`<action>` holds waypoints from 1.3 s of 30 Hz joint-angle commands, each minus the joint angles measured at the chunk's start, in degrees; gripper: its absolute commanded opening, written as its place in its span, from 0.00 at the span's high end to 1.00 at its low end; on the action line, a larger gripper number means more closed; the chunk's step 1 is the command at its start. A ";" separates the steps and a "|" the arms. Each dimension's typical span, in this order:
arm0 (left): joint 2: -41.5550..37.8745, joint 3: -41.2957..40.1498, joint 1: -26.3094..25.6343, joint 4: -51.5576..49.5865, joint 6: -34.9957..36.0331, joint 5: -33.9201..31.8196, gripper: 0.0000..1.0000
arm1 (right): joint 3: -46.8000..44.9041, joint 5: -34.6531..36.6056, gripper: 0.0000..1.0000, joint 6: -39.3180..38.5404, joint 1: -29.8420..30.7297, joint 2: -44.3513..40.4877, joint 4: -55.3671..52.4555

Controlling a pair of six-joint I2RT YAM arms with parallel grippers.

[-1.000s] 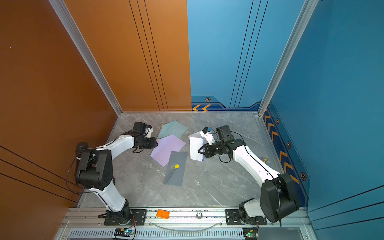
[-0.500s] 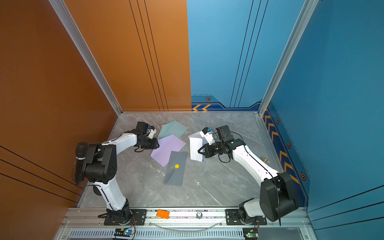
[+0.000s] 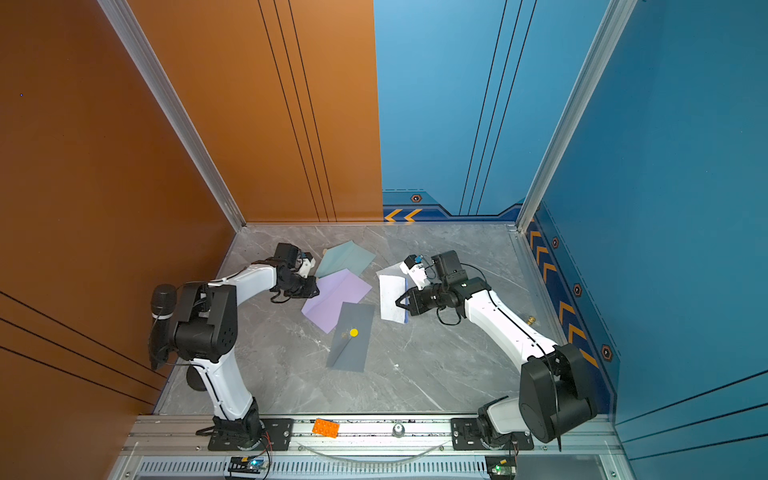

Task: Fold the letter paper in half and place it into the envelope
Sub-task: Pick up the envelope from the envelope.

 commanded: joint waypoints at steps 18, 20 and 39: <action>-2.55 3.35 -2.01 -4.19 2.47 4.87 1.00 | 3.05 1.95 1.00 -4.30 1.00 0.59 -6.11; -4.62 4.10 -2.37 -5.55 3.11 5.87 1.00 | 5.93 5.05 1.00 -7.87 2.14 1.32 -9.26; -15.44 15.24 -6.48 -21.91 8.62 11.29 1.00 | 26.35 47.92 1.00 -69.42 18.35 4.82 -12.83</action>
